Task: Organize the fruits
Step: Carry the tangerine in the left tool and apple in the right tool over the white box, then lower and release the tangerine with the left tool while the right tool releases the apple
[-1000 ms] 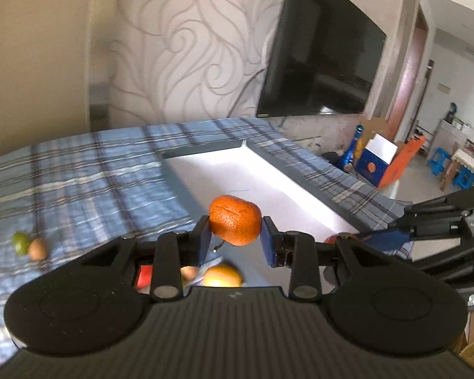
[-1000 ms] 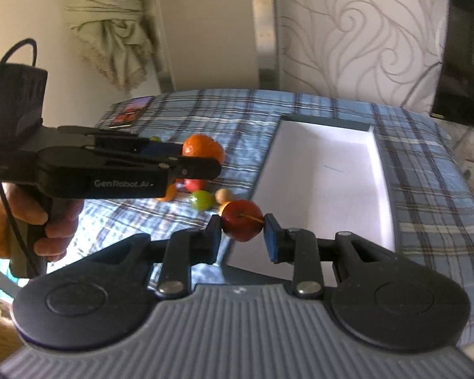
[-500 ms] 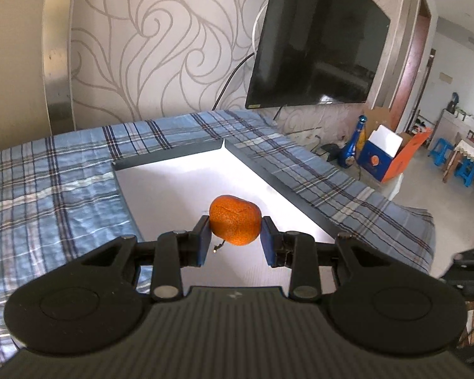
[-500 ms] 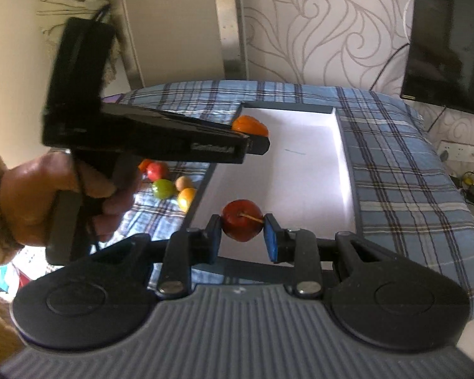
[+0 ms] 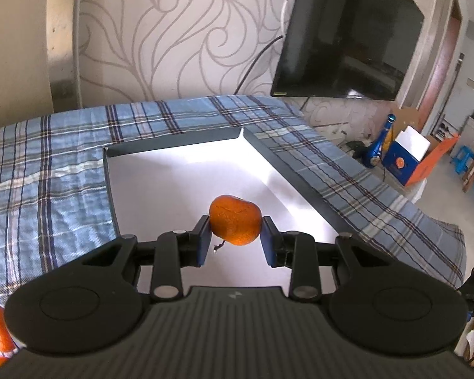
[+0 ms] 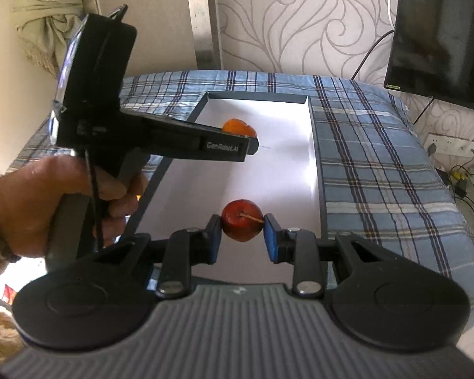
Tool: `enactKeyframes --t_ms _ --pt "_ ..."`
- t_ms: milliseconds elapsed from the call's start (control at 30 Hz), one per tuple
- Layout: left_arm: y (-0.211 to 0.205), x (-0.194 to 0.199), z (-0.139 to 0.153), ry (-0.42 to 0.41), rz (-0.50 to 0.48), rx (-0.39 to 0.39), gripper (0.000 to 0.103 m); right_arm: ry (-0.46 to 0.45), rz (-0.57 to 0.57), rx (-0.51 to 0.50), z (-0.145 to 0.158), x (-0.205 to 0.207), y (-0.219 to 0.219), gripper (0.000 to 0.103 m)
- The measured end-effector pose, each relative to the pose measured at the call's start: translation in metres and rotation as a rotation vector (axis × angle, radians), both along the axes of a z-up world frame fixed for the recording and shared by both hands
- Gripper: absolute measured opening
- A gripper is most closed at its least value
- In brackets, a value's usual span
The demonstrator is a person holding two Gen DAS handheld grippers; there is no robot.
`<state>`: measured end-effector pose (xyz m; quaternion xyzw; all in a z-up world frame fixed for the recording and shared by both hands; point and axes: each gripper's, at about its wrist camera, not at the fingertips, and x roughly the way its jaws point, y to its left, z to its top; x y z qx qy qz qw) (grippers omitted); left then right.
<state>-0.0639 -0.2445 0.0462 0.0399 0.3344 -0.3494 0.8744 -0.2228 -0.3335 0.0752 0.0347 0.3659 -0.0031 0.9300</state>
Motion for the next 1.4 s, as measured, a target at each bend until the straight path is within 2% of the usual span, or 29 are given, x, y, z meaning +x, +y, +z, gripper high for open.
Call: enactKeyframes --t_ms 100,233,433,1167,1300,1400 --pt "0.001 0.003 -0.001 -0.005 0.027 0.008 0.039 0.008 0.007 -0.008 -0.003 0.008 -0.003 0.032" --pt "0.006 0.008 -0.004 0.029 0.069 -0.002 0.039 0.017 0.02 -0.013 -0.007 0.015 -0.004 0.032" --pt "0.008 0.009 -0.006 0.04 0.087 0.005 0.039 0.028 0.042 -0.016 -0.012 0.023 -0.005 0.032" --pt "-0.004 0.0 -0.001 -0.015 0.098 0.094 0.04 0.033 0.117 -0.003 -0.019 0.041 -0.014 0.032" --pt "-0.003 -0.006 0.003 -0.029 0.1 0.093 0.045 0.026 0.128 -0.006 -0.02 0.04 -0.015 0.032" --pt "0.0 -0.014 0.008 -0.067 0.098 0.09 0.058 0.019 0.132 -0.003 -0.02 0.041 -0.015 0.032"
